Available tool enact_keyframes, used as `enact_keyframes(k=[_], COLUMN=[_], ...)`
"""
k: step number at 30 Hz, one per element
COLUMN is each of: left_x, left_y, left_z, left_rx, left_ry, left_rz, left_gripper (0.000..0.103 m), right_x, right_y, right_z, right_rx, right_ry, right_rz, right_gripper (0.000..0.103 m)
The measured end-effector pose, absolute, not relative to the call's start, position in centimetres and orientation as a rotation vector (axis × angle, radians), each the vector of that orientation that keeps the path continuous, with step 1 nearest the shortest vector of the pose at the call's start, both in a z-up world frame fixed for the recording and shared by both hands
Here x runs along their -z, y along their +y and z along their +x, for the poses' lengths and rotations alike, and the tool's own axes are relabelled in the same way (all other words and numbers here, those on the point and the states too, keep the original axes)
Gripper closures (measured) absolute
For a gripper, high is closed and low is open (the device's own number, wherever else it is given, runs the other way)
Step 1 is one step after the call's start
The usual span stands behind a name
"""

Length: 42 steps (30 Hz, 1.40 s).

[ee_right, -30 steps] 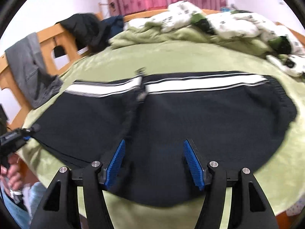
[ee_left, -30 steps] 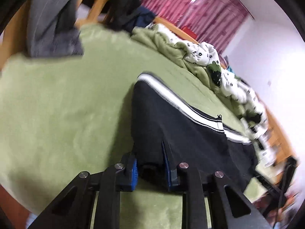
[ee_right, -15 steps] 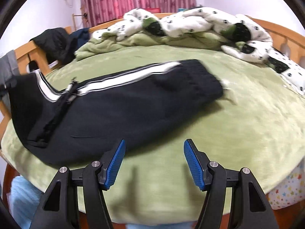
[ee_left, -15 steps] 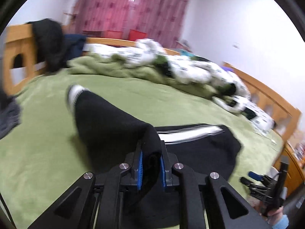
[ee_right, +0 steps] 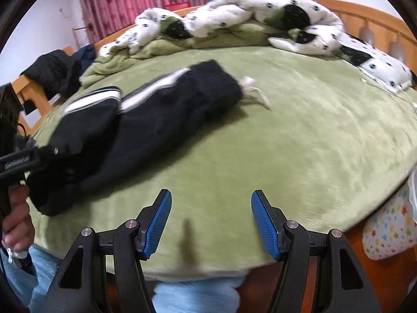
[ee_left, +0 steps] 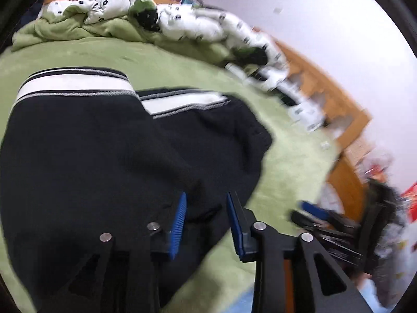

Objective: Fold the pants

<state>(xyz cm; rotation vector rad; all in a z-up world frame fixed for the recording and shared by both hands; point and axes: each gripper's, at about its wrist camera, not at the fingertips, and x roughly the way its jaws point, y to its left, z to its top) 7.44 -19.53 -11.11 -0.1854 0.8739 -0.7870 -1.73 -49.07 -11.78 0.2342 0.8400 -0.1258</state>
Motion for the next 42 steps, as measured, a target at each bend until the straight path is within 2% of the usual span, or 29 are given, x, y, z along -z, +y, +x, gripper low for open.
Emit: enact_keyframes(k=[1,2,4,7,10,14,15,17,18,19,25,29,42], left_x=[10.2,9.4,8.2,8.0,9.3,12.6,13.4,14.5,14.9,15.3,16.6,17.0,15.7], left_y=[-18.0,-16.5,-13.1,-8.3,-4.8,-2.1,-1.8,-2.4,-2.9,-3.5,-9.2,-11.2,-16.1], left_z=[6.9,6.1,4.5,3.3,2.5,1.2,1.0,1.2,1.4,1.9,3.5,3.5,2.2], left_rx=[0.769,0.746,0.702,0.573,0.495,0.449,0.449,0.459,0.466,0.472,0.445,0.358,0.395], left_ry=[0.839,0.797,0.716,0.701,0.747,0.826,0.841,0.854,0.857,0.864,0.863,0.823,0.835], left_rz=[-0.19,-0.189,-0.177,-0.133,-0.102,-0.127,-0.146,-0.183,-0.202,-0.222,-0.283,-0.263,-0.087], left_gripper=[0.045,0.032,0.032,0.031,0.031,0.031,0.031,0.031,0.031,0.031,0.031,0.03,0.029], right_x=[11.4,11.3,10.8,10.4,10.6,13.1,13.7,14.8,14.8,14.1,7.5,4.3,3.6], right_y=[-48.2,-47.6,-45.8,-43.4,-41.5,-39.9,-39.6,-39.1,-38.6,-38.3,-39.1,-39.7,-52.2], right_z=[-1.0,-0.7,0.9,3.1,5.4,9.7,10.5,11.9,12.4,12.6,11.3,10.8,10.6], right_rx=[0.105,0.093,0.044,-0.028,-0.093,-0.124,-0.134,-0.156,-0.181,-0.182,-0.276,-0.262,-0.089], right_ry=[0.831,0.826,0.813,0.8,0.797,0.879,0.9,0.934,0.953,0.948,0.764,0.7,0.619], right_rz=[0.232,0.233,0.257,0.323,0.399,0.522,0.554,0.606,0.603,0.581,0.602,0.456,0.298], right_gripper=[0.04,0.04,0.04,0.039,0.032,0.032,0.037,0.07,0.08,0.083,0.085,0.086,0.087])
